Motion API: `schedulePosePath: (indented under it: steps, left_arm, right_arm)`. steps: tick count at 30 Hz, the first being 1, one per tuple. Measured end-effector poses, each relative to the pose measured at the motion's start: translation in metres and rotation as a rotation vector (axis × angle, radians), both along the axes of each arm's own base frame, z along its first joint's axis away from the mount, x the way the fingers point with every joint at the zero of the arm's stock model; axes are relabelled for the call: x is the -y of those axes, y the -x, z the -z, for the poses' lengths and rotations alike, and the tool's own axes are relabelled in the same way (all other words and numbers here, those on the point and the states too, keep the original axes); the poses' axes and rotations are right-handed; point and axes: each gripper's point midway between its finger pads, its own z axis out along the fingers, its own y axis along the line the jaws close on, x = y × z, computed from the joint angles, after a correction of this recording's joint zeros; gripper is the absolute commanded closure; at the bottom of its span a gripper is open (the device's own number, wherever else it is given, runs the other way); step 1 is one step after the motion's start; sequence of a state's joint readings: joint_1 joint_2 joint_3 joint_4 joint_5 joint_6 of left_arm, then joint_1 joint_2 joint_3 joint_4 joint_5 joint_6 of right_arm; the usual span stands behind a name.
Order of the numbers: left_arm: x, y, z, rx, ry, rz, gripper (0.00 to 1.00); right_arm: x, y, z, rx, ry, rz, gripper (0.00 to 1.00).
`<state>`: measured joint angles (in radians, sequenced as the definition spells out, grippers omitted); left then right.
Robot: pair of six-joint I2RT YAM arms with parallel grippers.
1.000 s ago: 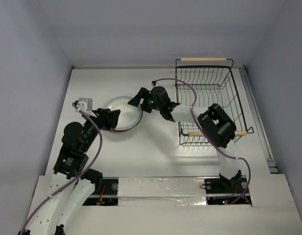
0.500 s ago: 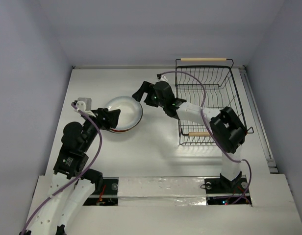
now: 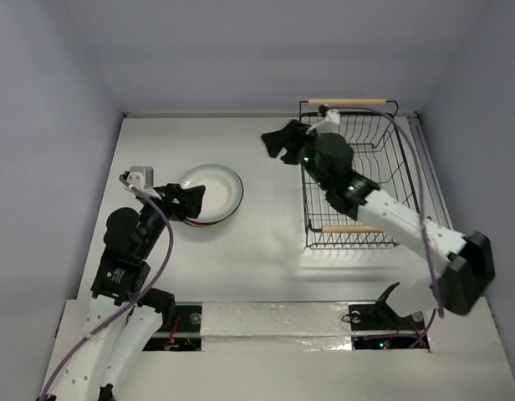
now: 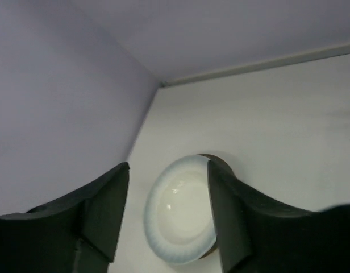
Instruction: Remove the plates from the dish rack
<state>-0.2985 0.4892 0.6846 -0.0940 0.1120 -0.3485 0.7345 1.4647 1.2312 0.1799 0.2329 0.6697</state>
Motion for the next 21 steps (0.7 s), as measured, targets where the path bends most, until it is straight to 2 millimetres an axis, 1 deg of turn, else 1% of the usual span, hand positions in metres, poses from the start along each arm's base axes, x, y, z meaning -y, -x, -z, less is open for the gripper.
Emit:
schedulePosePath:
  steps: [3,5,6,9,11,12,14,15,16,18,19,21]
  left_arm:
    - [-0.001,0.0,0.0,0.002,0.001,-0.002,0.26]
    - [-0.002,-0.001,-0.001,0.005,0.002,-0.005,0.26]
    - [-0.003,-0.001,-0.002,0.008,0.003,-0.007,0.26]
    - [-0.005,-0.002,-0.005,0.019,0.006,-0.011,0.26]
    - [-0.007,-0.003,-0.006,0.024,0.007,-0.017,0.26]
    - [-0.007,-0.003,-0.007,0.026,0.008,-0.019,0.26]
    - [-0.008,-0.004,-0.007,0.029,0.008,-0.022,0.26]
    - [-0.009,-0.004,-0.008,0.032,0.009,-0.024,0.26]
    - [-0.009,-0.003,-0.01,0.04,0.011,-0.025,0.26]
    - [-0.011,-0.002,-0.016,0.061,0.017,-0.03,0.25]
    - [-0.011,-0.001,-0.019,0.074,0.02,-0.03,0.25]
    - [-0.011,0.0,-0.024,0.094,0.026,-0.029,0.26]
  right_arm:
    - [0.047,0.029,-0.042,0.108,-0.012,0.076,1.0]
    - [0.079,0.047,-0.063,0.161,-0.031,0.139,1.0]
    - [0.098,0.058,-0.075,0.196,-0.044,0.179,1.0]
    - [0.149,0.089,-0.092,0.258,-0.068,0.282,1.0]
    - [0.186,0.111,-0.093,0.288,-0.081,0.359,0.94]
    - [0.2,0.119,-0.094,0.3,-0.091,0.391,0.83]
    - [0.234,0.141,-0.098,0.333,-0.13,0.459,0.69]
    - [0.249,0.152,-0.1,0.35,-0.152,0.493,0.57]
    - [0.266,0.162,-0.103,0.367,-0.182,0.529,0.51]
    - [0.291,0.179,-0.104,0.395,-0.221,0.587,0.43]
    - [0.301,0.185,-0.104,0.404,-0.238,0.609,0.41]
    - [0.312,0.191,-0.1,0.409,-0.244,0.642,0.41]
